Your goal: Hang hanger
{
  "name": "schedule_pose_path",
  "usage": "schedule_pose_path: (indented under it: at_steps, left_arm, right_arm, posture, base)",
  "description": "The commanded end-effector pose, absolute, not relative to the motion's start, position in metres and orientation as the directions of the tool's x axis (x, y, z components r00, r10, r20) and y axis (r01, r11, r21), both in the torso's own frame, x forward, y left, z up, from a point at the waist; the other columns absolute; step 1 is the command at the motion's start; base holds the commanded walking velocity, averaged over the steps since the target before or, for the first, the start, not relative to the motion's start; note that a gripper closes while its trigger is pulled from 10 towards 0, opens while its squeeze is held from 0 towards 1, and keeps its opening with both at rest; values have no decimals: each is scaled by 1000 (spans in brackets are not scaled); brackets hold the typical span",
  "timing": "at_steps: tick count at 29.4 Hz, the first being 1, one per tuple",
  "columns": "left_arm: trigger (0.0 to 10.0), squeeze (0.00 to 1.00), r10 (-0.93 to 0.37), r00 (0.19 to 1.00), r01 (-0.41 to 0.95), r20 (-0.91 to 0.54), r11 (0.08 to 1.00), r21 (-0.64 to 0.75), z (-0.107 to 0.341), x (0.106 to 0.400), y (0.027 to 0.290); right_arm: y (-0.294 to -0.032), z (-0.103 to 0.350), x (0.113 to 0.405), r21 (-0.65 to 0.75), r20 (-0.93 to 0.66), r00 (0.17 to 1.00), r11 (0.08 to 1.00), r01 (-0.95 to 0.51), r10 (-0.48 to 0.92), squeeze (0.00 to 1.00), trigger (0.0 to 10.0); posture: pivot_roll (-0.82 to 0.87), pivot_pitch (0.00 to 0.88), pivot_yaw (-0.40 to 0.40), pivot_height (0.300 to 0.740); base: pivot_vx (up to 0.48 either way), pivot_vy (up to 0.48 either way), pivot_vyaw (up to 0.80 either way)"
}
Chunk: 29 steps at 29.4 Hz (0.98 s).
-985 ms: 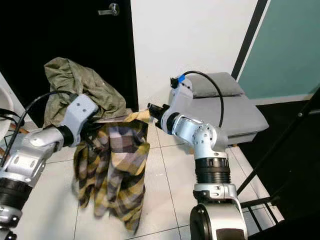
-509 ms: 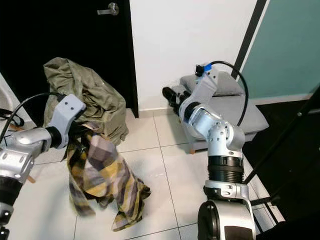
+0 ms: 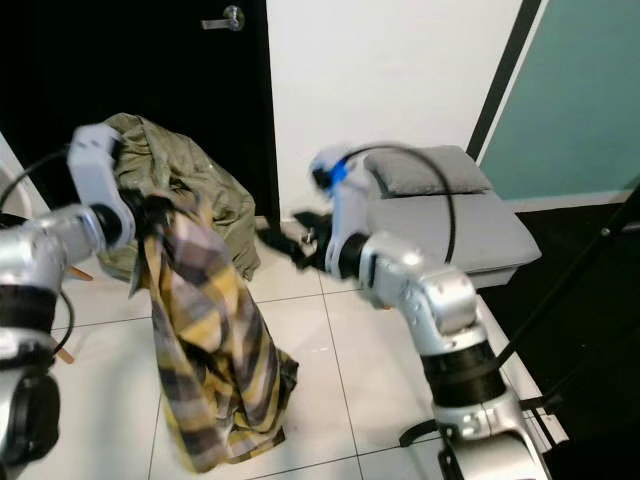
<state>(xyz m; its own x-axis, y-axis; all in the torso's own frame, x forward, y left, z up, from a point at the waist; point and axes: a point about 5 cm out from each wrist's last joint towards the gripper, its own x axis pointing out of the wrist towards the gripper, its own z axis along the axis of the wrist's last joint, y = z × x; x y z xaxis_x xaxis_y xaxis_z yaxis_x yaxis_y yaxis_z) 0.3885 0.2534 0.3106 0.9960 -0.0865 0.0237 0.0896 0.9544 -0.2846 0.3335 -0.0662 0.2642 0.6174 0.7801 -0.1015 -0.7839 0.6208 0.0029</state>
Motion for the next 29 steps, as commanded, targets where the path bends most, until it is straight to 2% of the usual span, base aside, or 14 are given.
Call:
schedule_pose_path:
  at_steps: [1,4,5,6,7,8,12,16,17,18,22,24,27,29]
  left_arm:
    - [1529,0,-56,998,60,23,943,-327,311,389,256]
    - [2000,0,-48,999,53,21,938,-342,313,390,255]
    - [314,0,-50,999,54,19,933,-355,315,390,251]
    - [314,0,-50,999,54,19,933,-355,315,390,251]
    - [0,0,-81,997,82,19,931,-355,318,391,244]
    - [0,0,-113,994,110,8,937,-333,320,391,235]
    - [0,0,-184,983,171,-14,938,-300,321,393,209]
    - [0,0,-178,984,166,-7,931,-326,325,395,204]
    - [0,0,-150,989,140,-2,929,-341,327,396,204]
    - [0,0,-107,994,100,3,924,-368,331,397,204]
    - [0,0,-19,1000,19,4,914,-405,336,400,204]
    - [0,0,92,996,-91,-19,897,-432,336,403,201]
    - [0,0,124,992,-125,-29,893,-433,336,403,198]
    - [0,0,159,986,-163,-43,898,-408,332,405,186]
  right_arm:
    - [-64,264,329,-42,-97,600,599,-800,794,0,10000]
    - [-62,262,325,-65,-100,567,563,-824,818,0,10000]
    - [-59,261,319,-69,-90,530,525,-848,843,0,10000]
    - [-59,261,319,-69,-90,530,525,-848,843,0,10000]
    - [-53,261,314,-49,-51,505,503,-863,861,612,10000]
    - [-47,262,311,-31,-4,494,494,-869,869,1000,10000]
    - [-30,252,305,-32,39,498,499,-866,867,1000,10000]
    - [-24,249,302,-65,42,505,506,-860,862,1000,10000]
    - [-21,248,302,-78,43,511,513,-855,858,525,10000]
    - [-18,247,300,-96,45,516,518,-850,855,0,10000]
    - [-11,243,297,-118,41,511,512,-851,859,0,10000]
    - [-3,238,293,-118,30,509,508,-853,860,0,10000]
    - [0,237,292,-103,38,512,513,-852,858,0,10000]
    - [7,238,294,-17,79,570,573,-819,817,0,10000]
  posture:
    - [-13,209,-39,740]
    - [-13,211,-39,740]
    - [-13,213,-42,740]
    - [-13,213,-42,740]
    - [-10,214,-42,740]
    - [-11,217,-41,740]
    - [-11,220,-40,740]
    - [-13,220,-42,740]
    - [-13,220,-42,740]
    - [-13,220,-42,740]
    - [-15,221,-46,740]
    - [-16,225,-47,740]
    - [-17,224,-47,740]
    - [-26,231,-48,740]
  base:
    - [0,0,0]
    - [0,0,0]
    - [0,0,0]
    - [0,0,0]
    - [0,0,0]
    - [0,0,0]
    - [0,0,0]
    - [0,0,0]
    - [0,0,0]
    - [0,0,0]
    - [0,0,0]
    - [0,0,0]
    - [0,0,0]
    - [0,0,0]
